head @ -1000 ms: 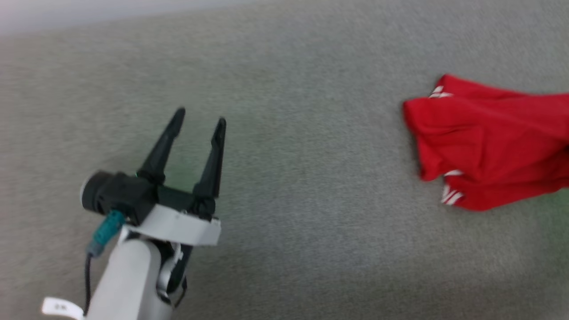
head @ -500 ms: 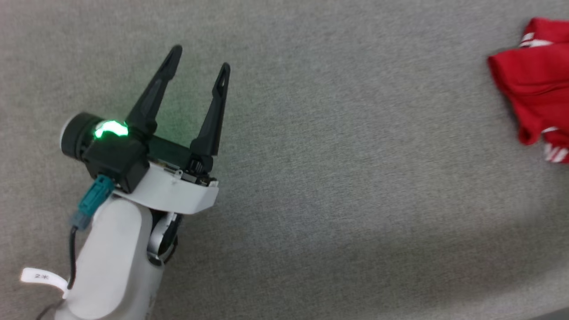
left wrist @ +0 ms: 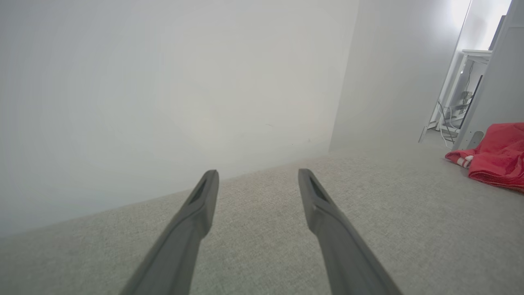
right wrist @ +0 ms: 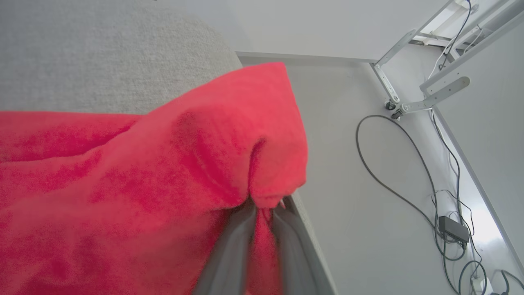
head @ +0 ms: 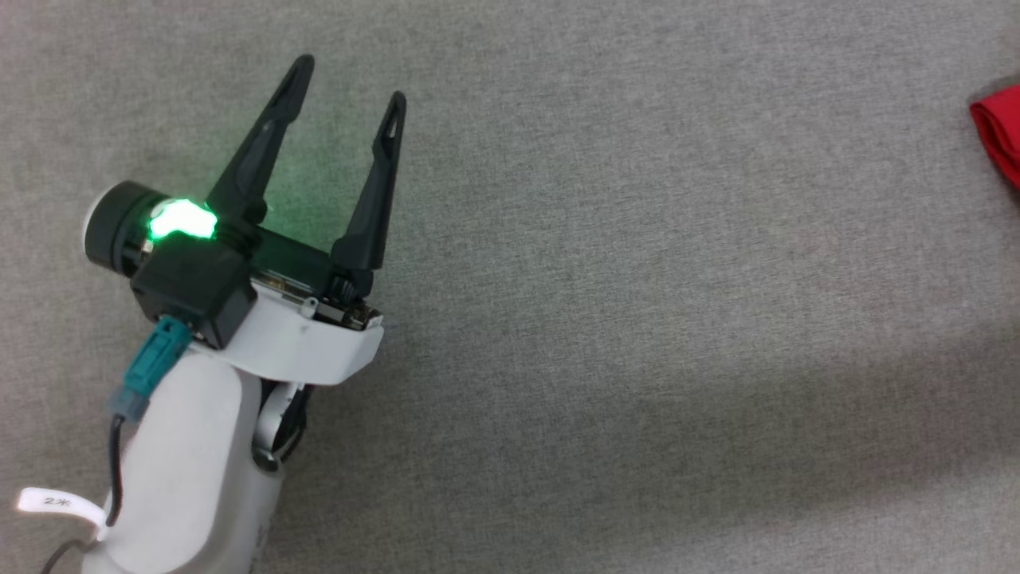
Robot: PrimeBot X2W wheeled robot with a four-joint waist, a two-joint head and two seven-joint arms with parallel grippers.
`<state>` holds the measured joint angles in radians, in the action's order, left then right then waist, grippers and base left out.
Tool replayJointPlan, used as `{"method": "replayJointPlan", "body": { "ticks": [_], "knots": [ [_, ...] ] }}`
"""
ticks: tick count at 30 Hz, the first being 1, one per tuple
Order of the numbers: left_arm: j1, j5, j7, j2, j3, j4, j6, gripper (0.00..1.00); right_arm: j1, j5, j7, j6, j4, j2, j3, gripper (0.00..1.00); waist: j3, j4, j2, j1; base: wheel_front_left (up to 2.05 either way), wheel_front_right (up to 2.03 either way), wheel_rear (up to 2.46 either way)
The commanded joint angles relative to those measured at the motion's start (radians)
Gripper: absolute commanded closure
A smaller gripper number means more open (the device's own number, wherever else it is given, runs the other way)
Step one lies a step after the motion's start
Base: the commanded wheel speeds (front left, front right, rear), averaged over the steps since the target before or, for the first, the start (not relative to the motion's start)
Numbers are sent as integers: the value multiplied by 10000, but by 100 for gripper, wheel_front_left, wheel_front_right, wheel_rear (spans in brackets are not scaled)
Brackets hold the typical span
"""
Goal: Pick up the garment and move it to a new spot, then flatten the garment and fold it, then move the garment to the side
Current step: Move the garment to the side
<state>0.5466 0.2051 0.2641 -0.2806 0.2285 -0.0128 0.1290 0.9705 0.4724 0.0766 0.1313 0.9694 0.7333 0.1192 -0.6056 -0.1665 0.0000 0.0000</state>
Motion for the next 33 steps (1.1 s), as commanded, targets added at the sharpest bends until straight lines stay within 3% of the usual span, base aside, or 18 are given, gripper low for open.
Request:
{"method": "replayJointPlan", "body": {
  "ticks": [1,8,9,10,11,21,33],
  "knots": [
    [18,-59,-6,14,29,-35,25,0,112,-39,-106,-11,174,-59,-1,100,-46,45,0,0,0,0,0],
    [-99,-40,-6,-28,-28,66,25,0,346,-218,-723,-11,1122,-253,9,100,31,79,0,0,0,0,0],
    [-131,-38,-6,-24,-43,91,25,0,385,-241,-799,-11,1215,-297,32,91,72,65,0,0,0,0,0],
    [-166,-40,-6,-6,-35,123,25,0,404,-243,-861,-11,1303,-335,57,53,129,56,0,0,0,0,0],
    [-195,-40,-6,18,-21,156,25,0,415,-239,-901,-11,1378,-350,91,0,192,53,0,0,0,0,0],
    [-694,20,-6,286,41,441,25,0,-61,-138,-1584,-11,1448,-295,752,0,1286,129,0,0,0,0,0],
    [-2615,45,-7,911,-852,1205,25,0,-1831,846,-2605,-11,-397,-933,2272,0,3189,725,0,0,0,0,0]
  ]
}}
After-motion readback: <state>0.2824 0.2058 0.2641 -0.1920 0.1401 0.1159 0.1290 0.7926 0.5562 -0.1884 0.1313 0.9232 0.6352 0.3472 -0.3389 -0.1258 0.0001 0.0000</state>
